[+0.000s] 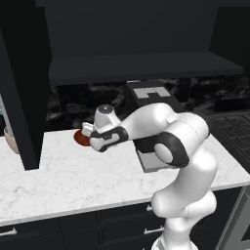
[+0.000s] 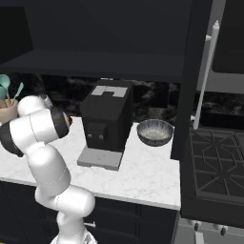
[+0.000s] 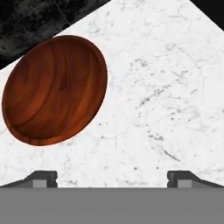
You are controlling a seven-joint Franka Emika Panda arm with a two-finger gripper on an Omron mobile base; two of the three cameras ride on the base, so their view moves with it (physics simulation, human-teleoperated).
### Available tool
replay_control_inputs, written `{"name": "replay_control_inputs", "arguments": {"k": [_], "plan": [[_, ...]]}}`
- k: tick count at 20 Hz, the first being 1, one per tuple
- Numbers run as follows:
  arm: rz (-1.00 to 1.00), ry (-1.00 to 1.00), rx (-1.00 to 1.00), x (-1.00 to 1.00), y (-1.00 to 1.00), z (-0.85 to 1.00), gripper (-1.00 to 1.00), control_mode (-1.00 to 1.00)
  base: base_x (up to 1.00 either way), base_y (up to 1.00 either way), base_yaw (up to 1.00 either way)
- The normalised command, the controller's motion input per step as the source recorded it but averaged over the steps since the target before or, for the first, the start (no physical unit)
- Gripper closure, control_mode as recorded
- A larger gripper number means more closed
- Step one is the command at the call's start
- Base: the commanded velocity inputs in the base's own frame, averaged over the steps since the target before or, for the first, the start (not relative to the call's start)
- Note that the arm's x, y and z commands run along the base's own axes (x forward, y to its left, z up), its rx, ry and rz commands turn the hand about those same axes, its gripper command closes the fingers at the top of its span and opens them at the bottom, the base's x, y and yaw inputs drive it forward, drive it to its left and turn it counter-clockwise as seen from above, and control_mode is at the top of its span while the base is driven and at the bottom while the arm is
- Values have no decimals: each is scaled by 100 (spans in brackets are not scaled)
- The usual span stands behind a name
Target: Pick up the bowls on the counter and stack them on top of one another in the open cabinet. Place the smaller bowl on top of the larger bowl.
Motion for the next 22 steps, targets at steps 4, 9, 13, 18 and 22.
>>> {"name": "replay_control_inputs", "arguments": {"k": [4, 9, 13, 18, 22], "plan": [[-5, 3, -2, 49, 9, -34, -100, -100, 0, 0, 0], [-6, 1, -3, 54, 15, -35, -100, -100, 0, 0, 0], [-5, 0, 0, 51, 16, -24, 100, -100, 0, 0, 0], [-4, -4, 0, 25, 7, -9, 100, -100, 0, 0, 0], [-7, 0, 0, -1, -2, -4, 100, -100, 0, 0, 0]]}}
